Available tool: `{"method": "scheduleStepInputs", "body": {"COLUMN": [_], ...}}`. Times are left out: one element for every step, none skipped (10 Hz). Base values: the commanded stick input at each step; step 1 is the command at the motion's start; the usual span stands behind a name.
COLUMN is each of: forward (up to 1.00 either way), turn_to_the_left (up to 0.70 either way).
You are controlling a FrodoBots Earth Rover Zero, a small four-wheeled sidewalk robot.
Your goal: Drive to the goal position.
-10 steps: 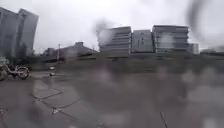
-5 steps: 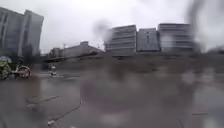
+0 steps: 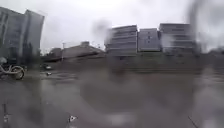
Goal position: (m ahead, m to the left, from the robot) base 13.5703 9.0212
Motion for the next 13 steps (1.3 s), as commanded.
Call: {"method": "scheduleStepInputs", "body": {"forward": [1.00, 1.00, 1.00, 1.00, 1.00, 1.00, 1.00, 1.00, 1.00, 1.00, 1.00, 1.00, 1.00], "turn_to_the_left": [0.27, 0.27, 0.27, 0.27, 0.27, 0.27, 0.27, 0.14, 0.00, 0.00, 0.07, 0.18, 0.27]}}
